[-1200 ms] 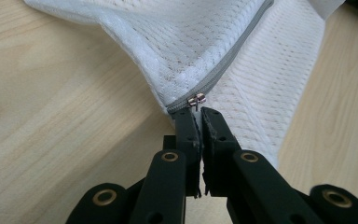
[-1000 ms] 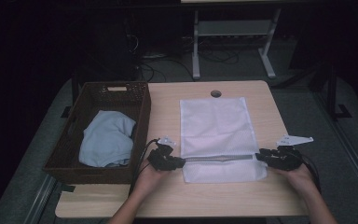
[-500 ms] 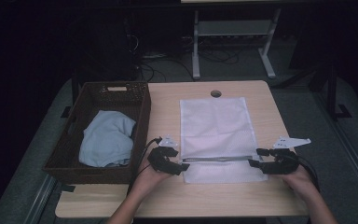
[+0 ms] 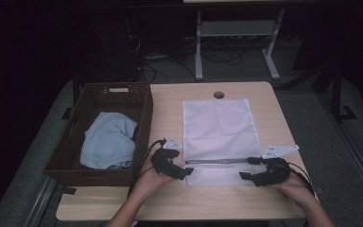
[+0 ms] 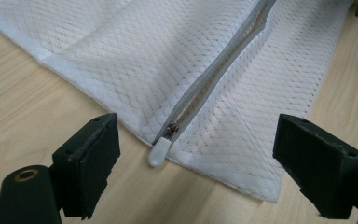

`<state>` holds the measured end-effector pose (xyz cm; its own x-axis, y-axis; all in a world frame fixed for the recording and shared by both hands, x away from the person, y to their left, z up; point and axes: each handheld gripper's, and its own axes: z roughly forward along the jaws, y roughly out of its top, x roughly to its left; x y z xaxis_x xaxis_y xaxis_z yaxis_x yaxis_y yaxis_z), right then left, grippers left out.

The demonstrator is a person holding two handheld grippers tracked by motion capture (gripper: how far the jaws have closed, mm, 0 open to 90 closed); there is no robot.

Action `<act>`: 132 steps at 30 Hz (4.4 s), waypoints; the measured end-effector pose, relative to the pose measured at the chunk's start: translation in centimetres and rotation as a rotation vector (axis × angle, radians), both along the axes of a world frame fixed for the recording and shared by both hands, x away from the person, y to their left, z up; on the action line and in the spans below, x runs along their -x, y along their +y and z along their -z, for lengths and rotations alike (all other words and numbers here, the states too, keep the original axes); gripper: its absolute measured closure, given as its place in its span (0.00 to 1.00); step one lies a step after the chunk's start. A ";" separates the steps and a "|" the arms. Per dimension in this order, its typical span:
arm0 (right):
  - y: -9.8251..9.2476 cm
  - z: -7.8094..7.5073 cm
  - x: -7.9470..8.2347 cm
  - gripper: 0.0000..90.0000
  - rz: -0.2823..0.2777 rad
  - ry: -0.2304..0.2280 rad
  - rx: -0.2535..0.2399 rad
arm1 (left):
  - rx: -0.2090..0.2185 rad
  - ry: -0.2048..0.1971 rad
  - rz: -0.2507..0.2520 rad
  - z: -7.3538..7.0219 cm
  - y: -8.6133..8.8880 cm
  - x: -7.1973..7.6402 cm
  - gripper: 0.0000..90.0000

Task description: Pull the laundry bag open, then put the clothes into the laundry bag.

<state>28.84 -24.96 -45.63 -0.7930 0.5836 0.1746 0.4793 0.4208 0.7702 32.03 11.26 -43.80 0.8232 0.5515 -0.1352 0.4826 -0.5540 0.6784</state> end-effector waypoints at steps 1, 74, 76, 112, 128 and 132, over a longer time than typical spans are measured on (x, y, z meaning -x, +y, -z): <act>0.3 0.0 0.1 0.31 -0.013 0.000 0.001 | 0.002 0.002 -0.001 0.0 0.0 0.0 0.16; 3.0 0.7 0.8 0.15 -0.077 -0.023 0.010 | -0.085 -0.048 -0.137 -11.1 11.2 -4.0 0.00; 3.0 0.7 0.8 0.15 -0.077 -0.022 0.009 | -0.086 -0.048 -0.154 -11.2 11.8 -4.2 0.00; 2.9 0.8 0.7 0.15 -0.081 -0.015 0.003 | -0.216 0.025 -0.487 -5.8 20.0 -10.6 0.00; 2.8 0.9 0.7 0.15 -0.084 -0.010 0.002 | -0.242 0.135 -0.574 -1.8 21.0 -12.1 0.00; 2.8 0.9 0.6 0.15 -0.082 -0.009 0.001 | -0.274 0.172 -0.567 -1.0 20.9 -12.2 0.00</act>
<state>28.20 -22.20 -46.50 -0.8397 0.5167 0.1668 0.4363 0.4593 0.7737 44.20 32.17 -42.82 0.3735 0.9271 -0.0317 0.8401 -0.3236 0.4352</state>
